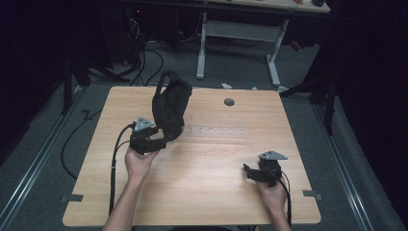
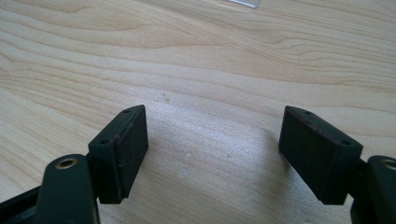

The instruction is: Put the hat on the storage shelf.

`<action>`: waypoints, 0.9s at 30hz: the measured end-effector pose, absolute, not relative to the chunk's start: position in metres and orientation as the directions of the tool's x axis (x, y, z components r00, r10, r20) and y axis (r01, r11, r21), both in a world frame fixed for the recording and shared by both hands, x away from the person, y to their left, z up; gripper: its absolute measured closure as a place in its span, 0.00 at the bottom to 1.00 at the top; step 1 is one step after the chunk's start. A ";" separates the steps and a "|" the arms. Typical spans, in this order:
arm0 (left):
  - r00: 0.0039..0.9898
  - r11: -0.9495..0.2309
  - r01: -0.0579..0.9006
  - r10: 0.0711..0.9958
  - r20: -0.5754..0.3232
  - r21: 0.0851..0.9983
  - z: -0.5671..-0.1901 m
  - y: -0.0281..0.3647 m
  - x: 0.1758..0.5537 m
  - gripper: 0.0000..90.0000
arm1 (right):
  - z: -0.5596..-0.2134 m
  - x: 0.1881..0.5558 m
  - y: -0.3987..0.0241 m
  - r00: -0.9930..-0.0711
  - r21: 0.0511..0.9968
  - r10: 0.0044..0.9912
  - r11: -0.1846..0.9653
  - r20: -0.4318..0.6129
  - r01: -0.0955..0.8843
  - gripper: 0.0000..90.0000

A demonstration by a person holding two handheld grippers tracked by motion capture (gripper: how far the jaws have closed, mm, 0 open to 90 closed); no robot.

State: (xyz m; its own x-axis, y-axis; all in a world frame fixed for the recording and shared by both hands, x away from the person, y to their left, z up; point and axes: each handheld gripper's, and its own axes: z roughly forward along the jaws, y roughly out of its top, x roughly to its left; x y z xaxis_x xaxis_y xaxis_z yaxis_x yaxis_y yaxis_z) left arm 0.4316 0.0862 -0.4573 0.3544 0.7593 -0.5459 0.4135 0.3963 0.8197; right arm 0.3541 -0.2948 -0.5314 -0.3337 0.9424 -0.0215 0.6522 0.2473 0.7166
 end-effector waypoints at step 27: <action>0.360 0.468 0.425 0.698 -0.619 0.775 -0.448 0.109 0.397 0.35 | -0.531 0.354 -0.294 -0.338 0.716 0.941 0.249 -0.019 0.652 0.27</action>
State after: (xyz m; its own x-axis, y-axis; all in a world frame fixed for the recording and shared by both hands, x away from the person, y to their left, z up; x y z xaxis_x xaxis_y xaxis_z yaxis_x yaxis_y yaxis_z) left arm 0.3965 0.1091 -0.4477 0.3598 0.6982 -0.6189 0.4247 0.4681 0.7750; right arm 0.3540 -0.2944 -0.5313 -0.3377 0.9411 -0.0192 0.6520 0.2486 0.7163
